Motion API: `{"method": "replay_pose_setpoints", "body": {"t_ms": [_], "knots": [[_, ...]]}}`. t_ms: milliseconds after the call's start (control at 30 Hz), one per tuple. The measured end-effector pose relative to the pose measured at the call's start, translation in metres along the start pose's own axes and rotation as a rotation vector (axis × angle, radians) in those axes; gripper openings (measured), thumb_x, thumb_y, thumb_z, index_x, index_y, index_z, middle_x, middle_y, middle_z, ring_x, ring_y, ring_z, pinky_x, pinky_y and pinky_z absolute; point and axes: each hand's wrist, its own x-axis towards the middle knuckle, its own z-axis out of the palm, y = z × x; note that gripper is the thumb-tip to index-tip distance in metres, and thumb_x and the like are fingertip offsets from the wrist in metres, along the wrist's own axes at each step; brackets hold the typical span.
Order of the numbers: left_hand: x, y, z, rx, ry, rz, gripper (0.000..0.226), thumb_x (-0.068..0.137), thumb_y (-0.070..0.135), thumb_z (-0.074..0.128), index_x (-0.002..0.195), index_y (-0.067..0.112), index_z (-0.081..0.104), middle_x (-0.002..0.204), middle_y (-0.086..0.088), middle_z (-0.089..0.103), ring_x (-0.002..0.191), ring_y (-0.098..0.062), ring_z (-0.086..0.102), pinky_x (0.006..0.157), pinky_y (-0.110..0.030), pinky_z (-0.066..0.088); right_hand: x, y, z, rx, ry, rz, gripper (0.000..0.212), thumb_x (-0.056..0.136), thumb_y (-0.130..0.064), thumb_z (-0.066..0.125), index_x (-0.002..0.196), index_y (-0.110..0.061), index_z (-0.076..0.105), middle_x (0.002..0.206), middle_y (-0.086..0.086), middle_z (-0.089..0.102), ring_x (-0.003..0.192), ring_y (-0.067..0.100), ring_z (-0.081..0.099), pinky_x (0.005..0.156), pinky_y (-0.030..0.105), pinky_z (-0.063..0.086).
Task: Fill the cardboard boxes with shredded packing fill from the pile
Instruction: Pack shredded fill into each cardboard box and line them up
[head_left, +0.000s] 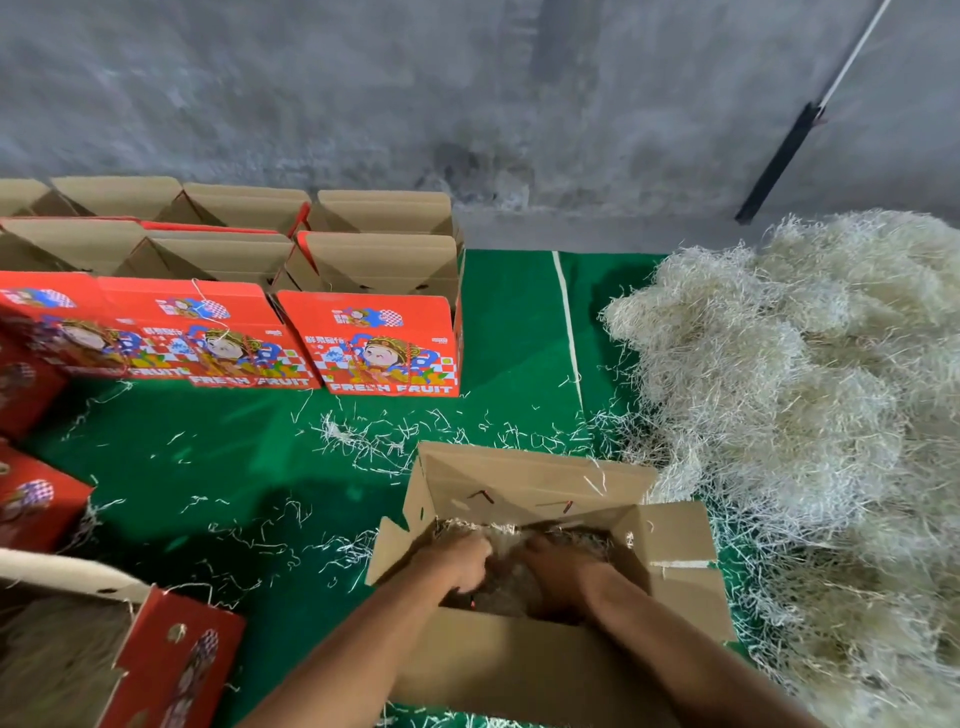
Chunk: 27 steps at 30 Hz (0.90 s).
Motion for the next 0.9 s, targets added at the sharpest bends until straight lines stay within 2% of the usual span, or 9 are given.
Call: {"method": "replay_pose_setpoints", "body": {"t_ms": [100,167,233,300,367,467,600,700,900], "knots": [[-0.002,0.004,-0.003,-0.216,0.086,0.03,0.052,0.089,-0.001,0.047,0.133,0.025,0.056,0.139,-0.006,0.056,0.123,-0.028,0.055,0.103,-0.041,0.045,0.018,-0.001,-0.013,0.109,-0.033,0.098,0.062,0.1,-0.045,0.053,0.154,-0.022,0.031,0.16,0.011,0.033,0.143,0.031,0.037,0.118,0.046,0.031],[-0.004,0.006,-0.007,-0.183,0.276,0.026,0.037,0.09,0.007,0.051,0.123,0.021,0.06,0.131,-0.007,0.063,0.119,-0.03,0.059,0.104,-0.041,0.045,0.026,-0.005,-0.02,-0.037,0.094,0.076,0.042,0.104,-0.024,0.046,0.146,-0.018,0.042,0.148,0.014,0.05,0.133,0.03,0.052,0.11,0.045,0.043],[-0.005,0.006,-0.008,-0.152,0.364,0.022,0.032,0.092,0.006,0.05,0.121,0.015,0.06,0.129,-0.01,0.064,0.12,-0.03,0.059,0.105,-0.041,0.045,0.028,-0.014,-0.024,-0.138,0.209,-0.012,0.032,0.1,-0.01,0.048,0.131,-0.011,0.058,0.13,0.013,0.065,0.117,0.029,0.064,0.097,0.043,0.052],[-0.006,0.005,-0.009,-0.108,0.36,-0.01,0.033,0.096,0.005,0.045,0.126,0.011,0.059,0.134,-0.012,0.061,0.124,-0.029,0.057,0.108,-0.04,0.043,0.032,-0.022,-0.027,-0.165,0.162,-0.03,0.029,0.098,-0.008,0.049,0.123,-0.005,0.063,0.115,0.014,0.069,0.109,0.03,0.066,0.089,0.041,0.052],[-0.007,0.0,-0.009,-0.049,0.347,-0.029,0.036,0.099,0.003,0.038,0.13,0.009,0.054,0.139,-0.014,0.056,0.129,-0.029,0.053,0.11,-0.039,0.039,0.034,-0.03,-0.024,-0.142,0.048,0.012,0.041,0.097,-0.012,0.053,0.139,-0.01,0.052,0.108,0.011,0.067,0.106,0.025,0.064,0.088,0.037,0.051],[-0.008,-0.004,-0.009,0.017,0.275,0.006,0.036,0.101,0.004,0.033,0.134,0.01,0.047,0.142,-0.014,0.052,0.131,-0.031,0.05,0.111,-0.041,0.038,0.034,-0.033,-0.004,-0.154,0.118,-0.049,0.067,0.093,-0.024,0.066,0.152,-0.021,0.032,0.13,0.009,0.064,0.116,0.029,0.064,0.094,0.041,0.054],[-0.011,-0.001,-0.01,0.008,0.131,0.036,0.047,0.105,0.007,0.034,0.151,0.016,0.031,0.145,-0.013,0.049,0.128,-0.032,0.052,0.108,-0.04,0.04,0.036,-0.032,0.011,-0.217,0.164,-0.018,0.049,0.098,-0.029,0.06,0.143,-0.015,0.044,0.132,0.01,0.064,0.119,0.028,0.063,0.098,0.045,0.053],[-0.014,0.004,-0.011,0.064,0.127,0.047,0.049,0.101,0.0,0.042,0.149,0.01,0.037,0.142,-0.013,0.053,0.124,-0.029,0.055,0.105,-0.038,0.042,0.034,-0.026,0.008,-0.29,0.172,-0.025,0.037,0.104,-0.024,0.048,0.139,-0.013,0.053,0.131,0.011,0.064,0.119,0.028,0.063,0.1,0.044,0.052],[-0.014,0.002,-0.001,0.294,0.053,0.055,0.04,0.099,0.005,0.048,0.139,0.003,0.051,0.15,-0.013,0.045,0.137,-0.028,0.044,0.113,-0.038,0.037,0.02,-0.021,0.01,-0.42,0.037,-0.022,0.028,0.094,-0.024,0.063,0.117,-0.009,0.067,0.115,0.011,0.071,0.107,0.031,0.069,0.085,0.043,0.057]]}}
